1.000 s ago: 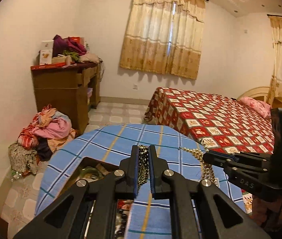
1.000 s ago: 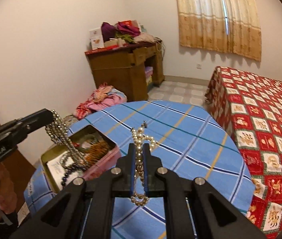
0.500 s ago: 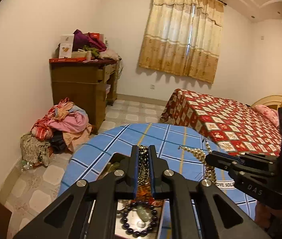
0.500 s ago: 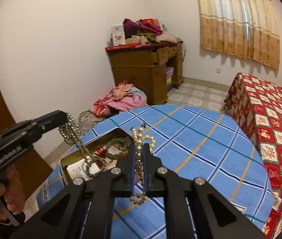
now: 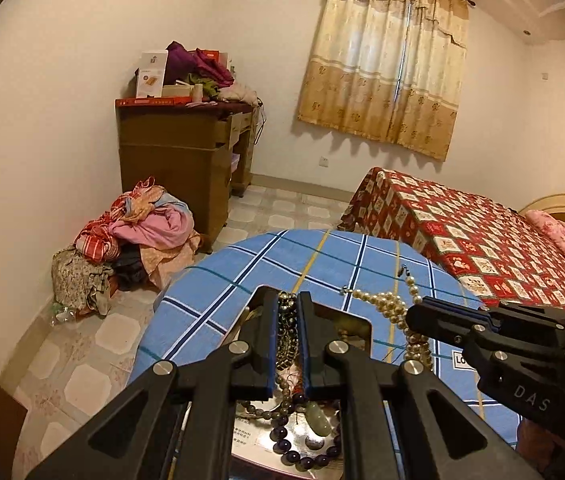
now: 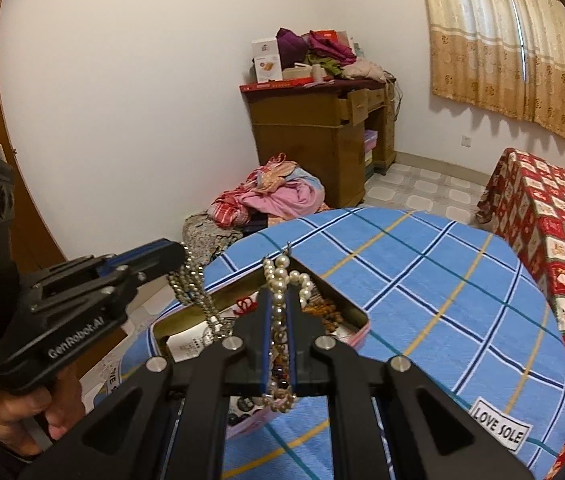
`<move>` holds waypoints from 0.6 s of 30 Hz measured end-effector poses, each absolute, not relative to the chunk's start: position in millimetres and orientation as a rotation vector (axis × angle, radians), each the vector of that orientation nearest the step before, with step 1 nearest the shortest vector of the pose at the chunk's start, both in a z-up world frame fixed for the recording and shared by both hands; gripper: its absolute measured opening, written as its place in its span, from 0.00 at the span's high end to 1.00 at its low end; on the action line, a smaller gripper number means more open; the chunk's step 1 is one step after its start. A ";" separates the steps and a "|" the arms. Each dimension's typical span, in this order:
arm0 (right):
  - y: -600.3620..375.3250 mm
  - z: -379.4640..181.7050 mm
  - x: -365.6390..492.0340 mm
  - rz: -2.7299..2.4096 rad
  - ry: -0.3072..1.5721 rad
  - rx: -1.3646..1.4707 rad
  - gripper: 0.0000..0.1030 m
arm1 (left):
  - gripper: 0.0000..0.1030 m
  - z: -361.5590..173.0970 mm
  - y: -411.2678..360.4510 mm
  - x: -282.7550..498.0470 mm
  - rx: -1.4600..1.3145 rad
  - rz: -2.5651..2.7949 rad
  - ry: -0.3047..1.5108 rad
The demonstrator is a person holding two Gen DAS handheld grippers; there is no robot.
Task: Organize jewelry
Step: 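Carry the gold bead chain into the tin box with left tool while right tool carries the pearl strand there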
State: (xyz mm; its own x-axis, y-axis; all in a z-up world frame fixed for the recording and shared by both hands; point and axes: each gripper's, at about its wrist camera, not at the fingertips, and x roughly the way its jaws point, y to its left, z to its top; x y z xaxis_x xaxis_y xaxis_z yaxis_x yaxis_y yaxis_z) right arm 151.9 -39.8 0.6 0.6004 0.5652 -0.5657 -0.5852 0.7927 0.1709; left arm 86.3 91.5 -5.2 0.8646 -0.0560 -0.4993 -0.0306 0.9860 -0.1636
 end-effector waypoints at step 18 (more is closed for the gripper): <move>-1.2 -54.3 159.0 0.726 0.777 -0.060 0.91 | 0.91 -59.0 101.5 104.9 -0.194 -0.006 0.673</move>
State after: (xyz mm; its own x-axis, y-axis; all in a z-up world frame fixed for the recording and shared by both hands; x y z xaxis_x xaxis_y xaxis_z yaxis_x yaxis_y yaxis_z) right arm 159.0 -1.2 -54.3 0.4859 0.5754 -0.6579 -0.6176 0.7587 0.2074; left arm 104.9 101.5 -59.0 0.7827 -0.0687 -0.6187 -0.0568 0.9819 -0.1808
